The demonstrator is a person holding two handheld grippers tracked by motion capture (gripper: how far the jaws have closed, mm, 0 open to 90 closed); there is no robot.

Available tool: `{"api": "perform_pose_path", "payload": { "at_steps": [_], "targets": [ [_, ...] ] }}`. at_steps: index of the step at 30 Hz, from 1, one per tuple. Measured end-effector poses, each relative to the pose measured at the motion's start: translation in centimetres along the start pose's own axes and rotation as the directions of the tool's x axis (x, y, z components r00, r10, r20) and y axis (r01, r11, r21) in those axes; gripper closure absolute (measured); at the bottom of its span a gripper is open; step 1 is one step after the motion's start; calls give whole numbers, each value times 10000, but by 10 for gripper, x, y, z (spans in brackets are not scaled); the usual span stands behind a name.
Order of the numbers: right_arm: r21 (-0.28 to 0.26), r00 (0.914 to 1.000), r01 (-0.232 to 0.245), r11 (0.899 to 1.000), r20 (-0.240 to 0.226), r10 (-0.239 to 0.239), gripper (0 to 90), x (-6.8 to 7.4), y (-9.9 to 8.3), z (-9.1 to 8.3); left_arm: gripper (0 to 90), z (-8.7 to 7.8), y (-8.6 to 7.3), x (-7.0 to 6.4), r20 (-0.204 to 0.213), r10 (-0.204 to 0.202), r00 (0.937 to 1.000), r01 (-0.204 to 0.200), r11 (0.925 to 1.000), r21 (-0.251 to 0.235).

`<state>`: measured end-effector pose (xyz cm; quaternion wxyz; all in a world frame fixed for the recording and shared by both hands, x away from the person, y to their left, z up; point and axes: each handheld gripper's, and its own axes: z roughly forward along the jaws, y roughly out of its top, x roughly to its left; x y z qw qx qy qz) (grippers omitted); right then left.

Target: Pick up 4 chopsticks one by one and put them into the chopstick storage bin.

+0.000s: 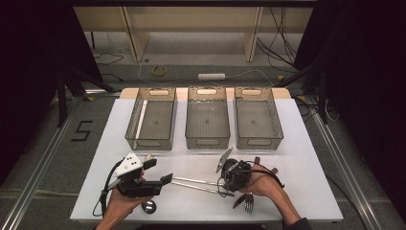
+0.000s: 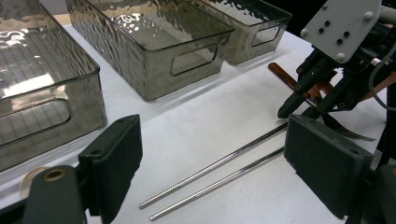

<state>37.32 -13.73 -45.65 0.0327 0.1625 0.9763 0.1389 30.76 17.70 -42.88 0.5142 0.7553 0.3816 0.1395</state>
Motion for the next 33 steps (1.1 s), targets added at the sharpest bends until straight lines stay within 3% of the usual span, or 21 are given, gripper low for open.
{"api": "perform_pose_path", "payload": {
  "at_steps": [5,20,33],
  "targets": [
    [188,9999,-125,9997,-115,127,769,0,1,2,189,1,0,-1,26,5,10000,-5,10000,20],
    [436,9995,291,9986,-156,-284,846,2,5,2,199,0,0,-1,56,24,10000,-24,10000,-4],
    [57,9992,216,9998,-329,-214,852,0,5,-9,209,3,2,-1,182,75,9998,-77,9999,110]
  ]
}}
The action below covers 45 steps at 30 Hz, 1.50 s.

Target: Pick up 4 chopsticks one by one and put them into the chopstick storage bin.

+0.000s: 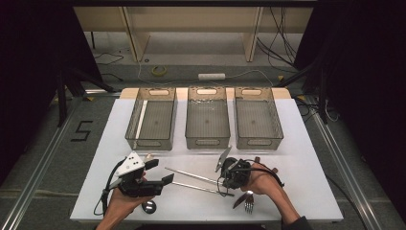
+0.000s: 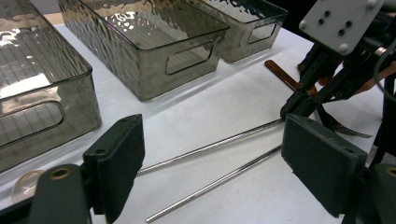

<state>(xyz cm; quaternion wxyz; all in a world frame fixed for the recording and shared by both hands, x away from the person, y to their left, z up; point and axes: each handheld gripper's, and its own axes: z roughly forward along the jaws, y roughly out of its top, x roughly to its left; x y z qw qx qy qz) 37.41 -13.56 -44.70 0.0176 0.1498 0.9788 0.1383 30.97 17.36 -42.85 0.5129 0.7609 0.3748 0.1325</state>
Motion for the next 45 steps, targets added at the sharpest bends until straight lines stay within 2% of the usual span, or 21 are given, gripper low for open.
{"api": "perform_pose_path", "payload": {
  "at_steps": [2,3,5,7,9,11,12,16,17,22,24,28,30,31,33,35,38,39,42,43,45],
  "targets": [
    [-150,9999,-127,9998,40,128,852,1,0,-2,211,1,0,0,44,45,10000,-45,10000,51],
    [-160,10000,80,9998,15,-80,852,-1,-1,-3,212,2,1,0,71,70,10000,-71,9999,96],
    [-284,10000,-81,9996,19,81,853,0,0,-6,214,5,1,0,169,133,9998,-136,9997,199],
    [-293,10000,22,9996,45,-21,852,0,0,-8,218,12,3,0,367,289,9989,-307,9983,505],
    [-317,10000,2,9995,72,0,852,0,1,-10,221,22,4,-2,529,595,9968,-643,9936,933],
    [-271,9999,-99,9996,39,100,853,1,2,-13,222,33,6,-4,763,973,9923,-1070,9850,1353],
    [-295,10000,44,9996,88,-41,852,0,3,-14,226,38,7,-6,796,1211,9895,-1320,9797,1511],
    [-289,9999,12,9996,157,-8,852,1,5,-18,245,60,13,-8,1100,2005,9735,-2206,9502,2202],
    [-245,9997,189,9995,164,-185,852,0,5,-19,248,65,14,-7,1108,2132,9707,-2339,9439,2332],
    [-194,9998,125,9997,184,-121,852,0,6,-23,266,90,17,-8,1594,2617,9519,-2987,9085,2921],
    [-208,9997,135,9997,203,-131,852,0,7,-24,280,97,18,-9,1719,2911,9411,-3326,8887,3157],
    [-223,9998,57,9997,186,-53,851,0,7,-24,311,106,19,-9,2119,3252,9216,-3815,8598,3394],
    [-210,9998,67,9998,197,-62,851,1,8,-25,328,111,19,-11,2232,3501,9097,-4103,8406,3537],
    [-207,9998,64,9998,180,-60,851,0,8,-25,338,113,18,-13,2367,3636,9010,-4290,8280,3611],
    [-197,9998,81,9998,197,-77,851,0,8,-25,350,117,18,-15,2465,3864,8888,-4549,8097,3707],
    [-202,9997,89,9998,208,-85,851,0,8,-26,376,120,17,-16,2514,4014,8807,-4708,8000,3720],
    [-177,9997,86,9998,239,-82,850,1,9,-26,424,123,17,-17,2735,4302,8603,-5074,7743,3782],
    [-180,9997,97,9998,232,-93,850,1,9,-26,446,124,18,-17,2808,4330,8565,-5137,7678,3829],
    [-214,9997,141,9997,225,-137,851,1,9,-27,487,127,18,-17,2872,4473,8470,-5296,7564,3839],
    [-221,9997,149,9996,221,-144,850,1,9,-27,504,127,18,-17,2913,4553,8413,-5387,7504,3831],
    [-183,9997,167,9997,204,-164,850,1,9,-28,536,129,17,-19,3056,4765,8243,-5648,7293,3861]
  ]
}}
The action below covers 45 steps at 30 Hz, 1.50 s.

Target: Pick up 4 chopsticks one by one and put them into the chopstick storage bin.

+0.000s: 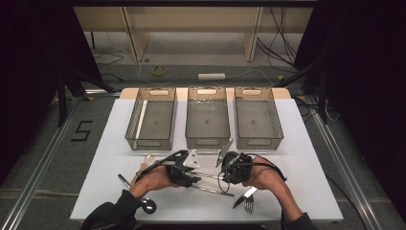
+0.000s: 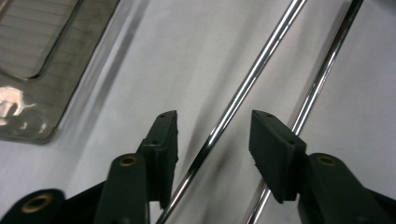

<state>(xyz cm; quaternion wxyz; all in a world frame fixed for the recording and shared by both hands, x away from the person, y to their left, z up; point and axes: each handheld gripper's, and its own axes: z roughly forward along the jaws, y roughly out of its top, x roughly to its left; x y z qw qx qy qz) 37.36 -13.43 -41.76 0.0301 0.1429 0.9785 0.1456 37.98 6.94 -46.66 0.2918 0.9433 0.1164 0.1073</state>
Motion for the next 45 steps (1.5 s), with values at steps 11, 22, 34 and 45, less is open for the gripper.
{"api": "perform_pose_path", "payload": {
  "at_steps": [11,22,34,45],
  "targets": [
    [-242,9997,246,9994,44,-245,846,-1,-1,-4,755,-2,3,-4,-73,1075,9942,-1075,9942,-67],
    [-2369,9910,-1125,9650,441,1264,533,-17,-13,-32,853,-16,9,-7,-770,1684,9827,-1709,9849,-272],
    [-4398,9624,-1502,8855,1400,2328,374,-5,-21,-49,853,-38,5,10,-1814,695,9810,-766,9965,-328],
    [-4876,9671,-1854,8531,633,2463,331,7,-34,-32,853,-60,-3,27,-1841,-1490,9715,1333,9865,-951]
  ]
}}
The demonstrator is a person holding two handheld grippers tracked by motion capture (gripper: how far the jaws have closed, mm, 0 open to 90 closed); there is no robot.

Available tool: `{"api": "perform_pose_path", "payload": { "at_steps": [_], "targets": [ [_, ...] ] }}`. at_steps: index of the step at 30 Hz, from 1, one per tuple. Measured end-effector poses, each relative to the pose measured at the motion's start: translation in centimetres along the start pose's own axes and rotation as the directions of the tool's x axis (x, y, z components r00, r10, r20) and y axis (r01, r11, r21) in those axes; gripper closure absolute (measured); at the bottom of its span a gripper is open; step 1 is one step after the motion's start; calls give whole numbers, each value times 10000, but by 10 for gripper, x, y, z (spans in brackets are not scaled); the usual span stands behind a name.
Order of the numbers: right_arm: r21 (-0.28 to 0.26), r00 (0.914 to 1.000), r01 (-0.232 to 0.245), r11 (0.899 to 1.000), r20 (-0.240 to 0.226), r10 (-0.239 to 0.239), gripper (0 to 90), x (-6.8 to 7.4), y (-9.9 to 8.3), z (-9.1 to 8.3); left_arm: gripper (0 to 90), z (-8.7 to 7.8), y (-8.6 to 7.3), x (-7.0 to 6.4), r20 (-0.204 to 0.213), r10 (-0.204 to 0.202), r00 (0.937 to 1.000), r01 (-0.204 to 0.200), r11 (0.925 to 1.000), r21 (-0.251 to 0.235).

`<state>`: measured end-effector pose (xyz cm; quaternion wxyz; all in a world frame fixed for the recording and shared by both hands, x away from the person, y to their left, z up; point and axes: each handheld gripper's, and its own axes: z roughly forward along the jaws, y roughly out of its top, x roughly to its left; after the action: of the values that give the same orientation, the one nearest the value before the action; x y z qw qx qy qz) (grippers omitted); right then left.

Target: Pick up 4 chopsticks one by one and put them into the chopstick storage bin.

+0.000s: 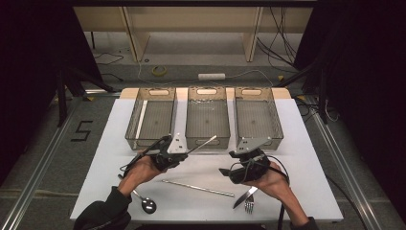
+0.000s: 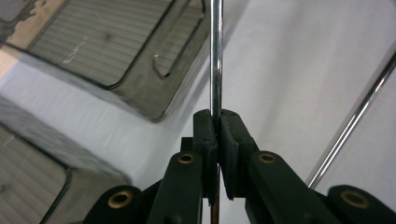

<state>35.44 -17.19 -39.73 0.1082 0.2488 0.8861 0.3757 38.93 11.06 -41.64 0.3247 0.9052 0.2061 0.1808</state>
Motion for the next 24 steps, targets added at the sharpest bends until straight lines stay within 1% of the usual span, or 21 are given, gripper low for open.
{"api": "perform_pose_path", "payload": {
  "at_steps": [1,2,4,5,6,9,12,13,15,17,19,21,22,23,24],
  "targets": [
    [25,10000,-21,10000,-73,22,329,0,-2,2,853,-2,0,3,-18,-142,9999,142,9999,-38],
    [50,9999,-42,10000,-164,43,328,1,-4,4,853,-4,0,4,-29,-375,9993,375,9992,-119],
    [121,9998,-72,9999,-202,74,324,2,-7,7,852,-9,0,8,-134,-747,9971,745,9971,-184],
    [128,9997,-84,9999,-245,88,322,3,-8,9,853,-11,0,11,-136,-825,9965,822,9964,-199],
    [150,9996,-45,9999,-287,50,321,4,-9,11,853,-13,-1,12,-163,-977,9951,972,9948,-286],
    [193,9993,-41,9998,-377,48,318,6,-11,15,852,-19,-1,17,-294,-1328,9907,1319,9908,-306],
    [303,9991,-23,9995,-425,36,318,7,-13,18,852,-23,-2,22,-327,-1748,9841,1733,9839,-437],
    [344,9989,-40,9994,-466,56,317,7,-14,19,853,-25,-3,24,-351,-1825,9826,1810,9826,-407],
    [382,9987,0,9993,-511,20,317,8,-15,21,853,-28,-4,28,-410,-2099,9769,2081,9772,-427],
    [447,9984,38,9990,-564,-13,317,10,-16,23,853,-31,-5,32,-465,-2391,9699,2368,9703,-497],
    [528,9981,81,9986,-617,-48,316,11,-17,25,852,-35,-6,36,-565,-2581,9645,2551,9653,-553],
    [582,9980,127,9982,-632,-90,316,12,-17,26,853,-39,-7,40,-623,-2828,9571,2791,9582,-627],
    [622,9978,116,9980,-656,-75,316,13,-18,27,852,-41,-7,43,-630,-2902,9549,2864,9560,-631],
    [652,9977,159,9977,-662,-115,316,14,-19,28,853,-43,-8,45,-656,-3078,9492,3033,9503,-702],
    [694,9975,225,9973,-689,-177,316,14,-19,29,852,-45,-8,48,-697,-3198,9449,3147,9463,-746]
  ]
}}
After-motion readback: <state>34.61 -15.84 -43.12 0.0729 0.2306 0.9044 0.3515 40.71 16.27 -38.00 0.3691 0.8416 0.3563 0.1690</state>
